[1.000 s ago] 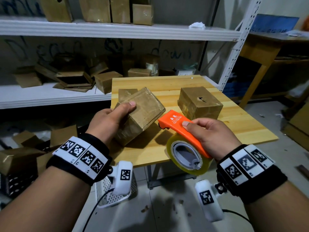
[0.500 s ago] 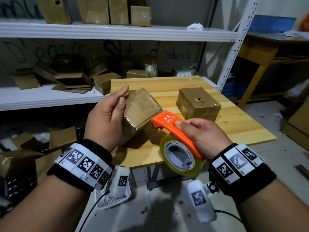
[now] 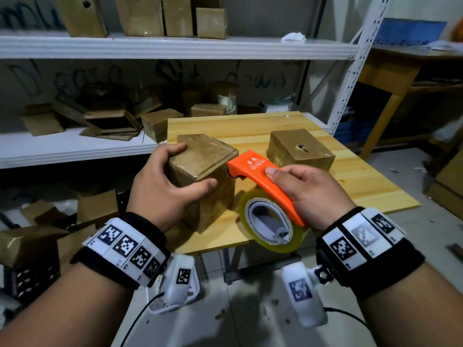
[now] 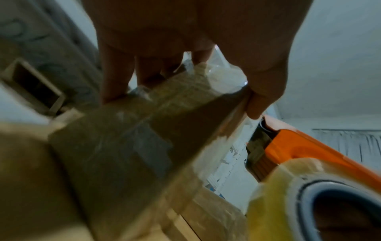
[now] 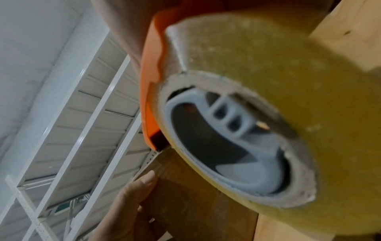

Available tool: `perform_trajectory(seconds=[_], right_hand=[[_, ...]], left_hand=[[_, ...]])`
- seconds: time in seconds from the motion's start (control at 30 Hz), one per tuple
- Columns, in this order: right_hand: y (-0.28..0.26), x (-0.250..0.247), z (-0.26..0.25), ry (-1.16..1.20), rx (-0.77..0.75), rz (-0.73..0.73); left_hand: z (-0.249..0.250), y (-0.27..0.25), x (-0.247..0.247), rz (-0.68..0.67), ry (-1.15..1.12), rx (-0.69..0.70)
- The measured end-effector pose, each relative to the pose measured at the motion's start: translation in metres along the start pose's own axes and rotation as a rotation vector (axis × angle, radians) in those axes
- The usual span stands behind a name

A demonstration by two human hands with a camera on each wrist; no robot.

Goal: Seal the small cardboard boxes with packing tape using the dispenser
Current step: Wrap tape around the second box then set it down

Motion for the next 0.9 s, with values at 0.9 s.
perform_trajectory(seconds=[0.9], right_hand=[[-0.012, -0.009, -0.001, 0.02, -0.032, 0.012]], left_hand=[[-0.025, -0.003, -0.002, 0.205, -0.444, -0.212]])
Point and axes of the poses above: each hand's wrist, its own y-axis towards the middle knuckle, its own x-axis out of the palm, z = x × y, the point moved 10 cm from there along y, towards the middle knuckle, and after that the axes turned 9 degrees about -y, right-handed, at the moved point
